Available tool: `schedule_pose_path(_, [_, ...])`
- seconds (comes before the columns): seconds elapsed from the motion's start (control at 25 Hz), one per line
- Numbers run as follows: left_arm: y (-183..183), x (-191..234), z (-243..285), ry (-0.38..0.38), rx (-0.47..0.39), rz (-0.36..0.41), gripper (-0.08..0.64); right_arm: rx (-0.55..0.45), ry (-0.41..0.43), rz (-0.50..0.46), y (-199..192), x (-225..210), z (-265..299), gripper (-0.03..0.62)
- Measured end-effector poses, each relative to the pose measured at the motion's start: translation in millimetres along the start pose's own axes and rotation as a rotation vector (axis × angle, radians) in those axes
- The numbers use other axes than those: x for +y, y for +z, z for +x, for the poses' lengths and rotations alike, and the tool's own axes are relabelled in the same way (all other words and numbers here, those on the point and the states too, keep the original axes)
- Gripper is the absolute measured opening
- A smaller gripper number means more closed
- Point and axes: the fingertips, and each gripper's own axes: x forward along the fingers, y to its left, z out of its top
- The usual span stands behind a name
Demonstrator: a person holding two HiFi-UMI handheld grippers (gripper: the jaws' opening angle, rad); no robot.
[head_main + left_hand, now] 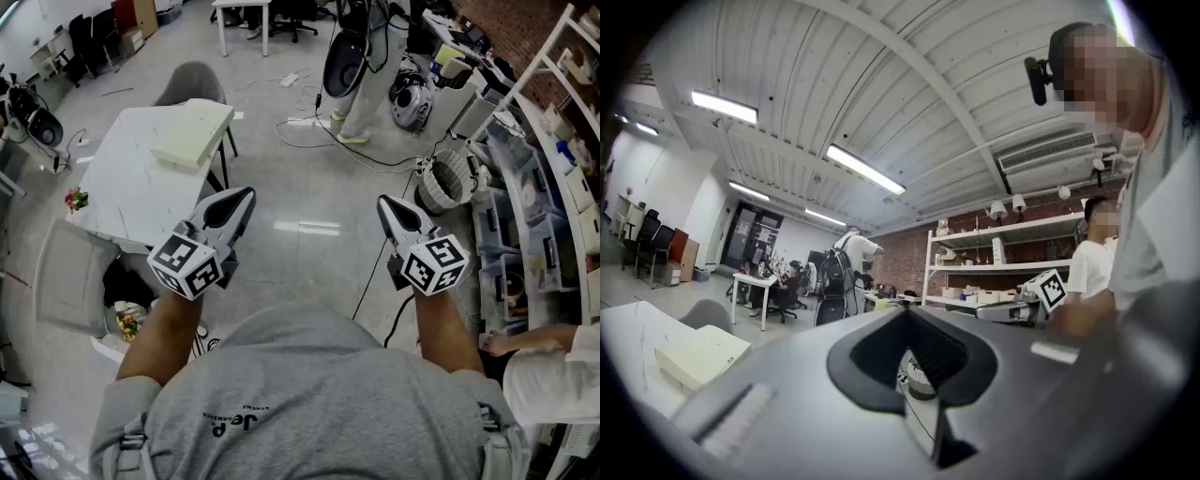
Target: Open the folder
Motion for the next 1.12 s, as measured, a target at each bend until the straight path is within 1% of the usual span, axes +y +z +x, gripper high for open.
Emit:
schedule_pose_path(0.36, [-0.6,-3.0,8.1,-0.004,0.001,0.005,0.049,-0.001,0.004,-0.002,1.3,-7.4,1.5,0.002])
schedule_pose_path(0.72, [-0.8,-7.9,16.1,-0.014,0.007,0.011,0.051,-0.021,0.022,0.033,4.7,-14.1,0.4,0.003])
schedule_pose_path(0.8, [-1.8,-13.0,18.5,-0.024,0.011,0.029,0.051,-0.024,0.027,0.039,4.4,-15.8,-1.5,0.003])
schedule_pose_path(0.88, [-3.4,-22.4,22.1,-0.051,0.026,0.065,0.056,-0.024,0.036,0.042,4.7,-16.7,-3.7,0.003])
schedule_pose_path(0.92, [-4.5,-28.0,24.4,-0.072,0.036,0.082,0.206,-0.025,0.041,0.043,4.7,-17.2,-4.4,0.003])
schedule_pose_path(0.96, [-5.6,-33.0,27.0,-0.090,0.045,0.095,0.292,-0.025,0.047,0.044,4.5,-17.9,-5.0,0.003])
schedule_pose_path(1.0, [-6.3,-37.2,29.5,-0.103,0.049,0.102,0.342,-0.026,0.052,0.045,4.1,-19.2,-5.7,0.003])
schedule_pose_path(1.04, [-6.7,-40.6,31.9,-0.112,0.051,0.105,0.363,-0.026,0.056,0.046,3.7,-20.8,-6.7,0.003])
schedule_pose_path(1.12, [-6.9,-46.0,36.1,-0.116,0.050,0.102,0.379,-0.028,0.065,0.047,3.2,-25.2,-9.7,0.003])
